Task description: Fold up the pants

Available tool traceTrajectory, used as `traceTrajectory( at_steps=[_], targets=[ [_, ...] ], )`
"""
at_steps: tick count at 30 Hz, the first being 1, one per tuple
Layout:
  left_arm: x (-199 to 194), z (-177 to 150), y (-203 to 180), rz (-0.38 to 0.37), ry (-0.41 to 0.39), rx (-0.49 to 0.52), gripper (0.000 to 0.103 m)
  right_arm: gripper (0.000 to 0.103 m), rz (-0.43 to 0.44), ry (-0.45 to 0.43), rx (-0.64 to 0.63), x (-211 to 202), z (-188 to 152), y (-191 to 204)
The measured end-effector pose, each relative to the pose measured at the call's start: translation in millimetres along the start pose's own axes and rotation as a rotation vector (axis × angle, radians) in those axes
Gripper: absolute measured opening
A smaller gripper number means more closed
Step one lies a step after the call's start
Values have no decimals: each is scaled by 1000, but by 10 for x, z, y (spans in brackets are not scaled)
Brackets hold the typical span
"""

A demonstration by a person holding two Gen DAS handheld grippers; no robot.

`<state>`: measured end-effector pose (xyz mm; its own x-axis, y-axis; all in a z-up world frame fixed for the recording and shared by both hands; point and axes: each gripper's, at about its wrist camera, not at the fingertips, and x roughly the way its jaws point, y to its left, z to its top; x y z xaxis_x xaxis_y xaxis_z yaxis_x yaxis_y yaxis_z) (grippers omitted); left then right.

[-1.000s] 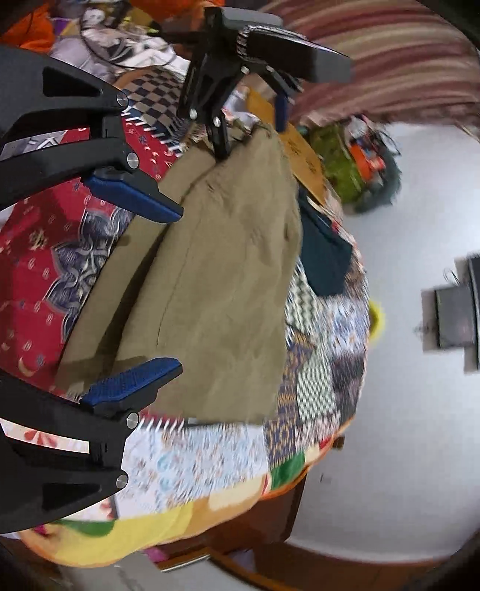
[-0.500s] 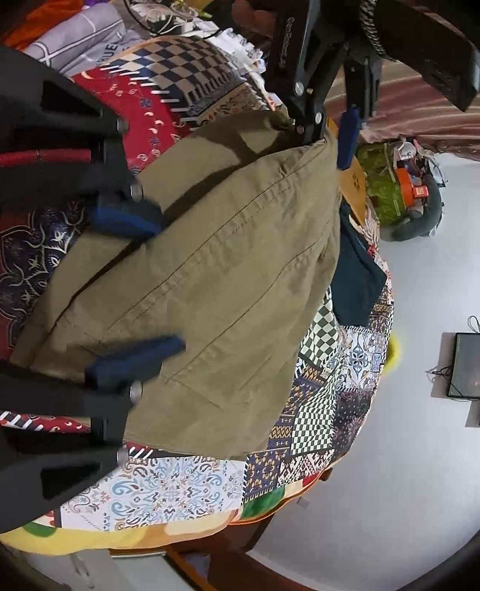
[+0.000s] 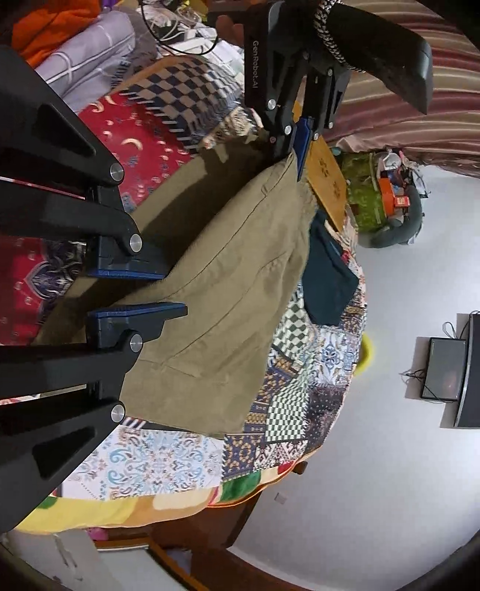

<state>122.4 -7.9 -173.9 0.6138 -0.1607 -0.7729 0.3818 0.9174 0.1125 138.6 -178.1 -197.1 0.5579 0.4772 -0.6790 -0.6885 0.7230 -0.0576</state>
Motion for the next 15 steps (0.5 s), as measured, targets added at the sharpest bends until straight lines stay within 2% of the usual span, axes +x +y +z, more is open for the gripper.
traceTrajectory(
  at_steps=[5,8,10,15],
  targets=[
    [134,-140,11,-29,69,-40,23,12,33,46,60,122,-145,-12],
    [103,-243,31,-17,76,-56,33,14,50,63,99,140,-223,-15],
    [61,-289,61,-22,74,-76,45,14,55,66,116,121,-255,-24],
    [-114,-375,231,-24,58,-160,54,21,76,76,186,20,-288,-84]
  ],
)
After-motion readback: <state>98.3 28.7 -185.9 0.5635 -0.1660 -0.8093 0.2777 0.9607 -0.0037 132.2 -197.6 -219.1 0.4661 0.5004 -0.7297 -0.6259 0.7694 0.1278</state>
